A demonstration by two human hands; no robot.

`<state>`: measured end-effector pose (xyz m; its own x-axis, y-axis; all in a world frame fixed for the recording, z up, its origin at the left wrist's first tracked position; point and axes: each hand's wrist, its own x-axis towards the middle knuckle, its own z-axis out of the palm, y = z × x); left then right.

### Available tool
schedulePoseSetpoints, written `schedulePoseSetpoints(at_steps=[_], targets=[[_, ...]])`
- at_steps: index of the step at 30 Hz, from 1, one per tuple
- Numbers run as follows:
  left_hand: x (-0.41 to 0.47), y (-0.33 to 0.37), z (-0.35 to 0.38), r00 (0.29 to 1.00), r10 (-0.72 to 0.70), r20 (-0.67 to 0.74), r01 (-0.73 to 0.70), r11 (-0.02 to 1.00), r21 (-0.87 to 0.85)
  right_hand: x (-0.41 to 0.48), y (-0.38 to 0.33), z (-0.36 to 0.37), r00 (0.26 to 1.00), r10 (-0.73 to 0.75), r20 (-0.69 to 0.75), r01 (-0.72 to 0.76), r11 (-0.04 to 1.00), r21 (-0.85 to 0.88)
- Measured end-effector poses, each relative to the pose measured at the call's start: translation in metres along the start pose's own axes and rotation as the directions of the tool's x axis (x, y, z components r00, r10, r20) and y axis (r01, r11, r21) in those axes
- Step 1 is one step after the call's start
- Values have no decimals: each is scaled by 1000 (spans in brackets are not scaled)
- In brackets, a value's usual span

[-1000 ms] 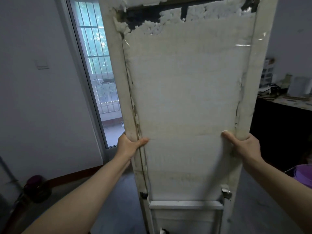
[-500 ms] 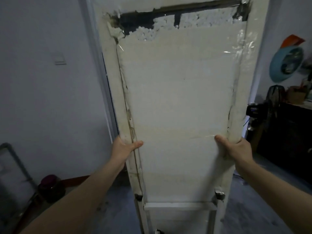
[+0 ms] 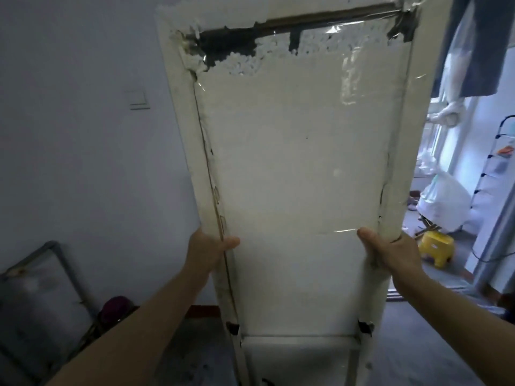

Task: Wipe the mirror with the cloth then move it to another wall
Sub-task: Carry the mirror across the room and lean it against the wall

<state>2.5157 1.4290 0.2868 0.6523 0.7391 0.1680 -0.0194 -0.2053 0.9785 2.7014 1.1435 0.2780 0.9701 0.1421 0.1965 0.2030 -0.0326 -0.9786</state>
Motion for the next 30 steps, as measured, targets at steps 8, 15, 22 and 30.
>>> schedulePoseSetpoints(at_steps=[8, 15, 22, 30], targets=[[99, -32, -11, 952, -46, -302, 79, 992, 97, 126, 33, 123, 955, 22, 295, -40, 998, 56], [156, -55, -60, 875, -29, -483, 67, 996, 63, 194, 28, 253, 865, 2, 502, -55, 994, 92], [192, -74, -118, 790, -80, -608, 97, 995, -5, 221, 29, 382, 755, -20, 655, -64, 993, 104], [223, -93, -194, 646, -104, -756, 136, 991, -20, 219, 27, 525, 620, -38, 784, -73, 992, 106]])
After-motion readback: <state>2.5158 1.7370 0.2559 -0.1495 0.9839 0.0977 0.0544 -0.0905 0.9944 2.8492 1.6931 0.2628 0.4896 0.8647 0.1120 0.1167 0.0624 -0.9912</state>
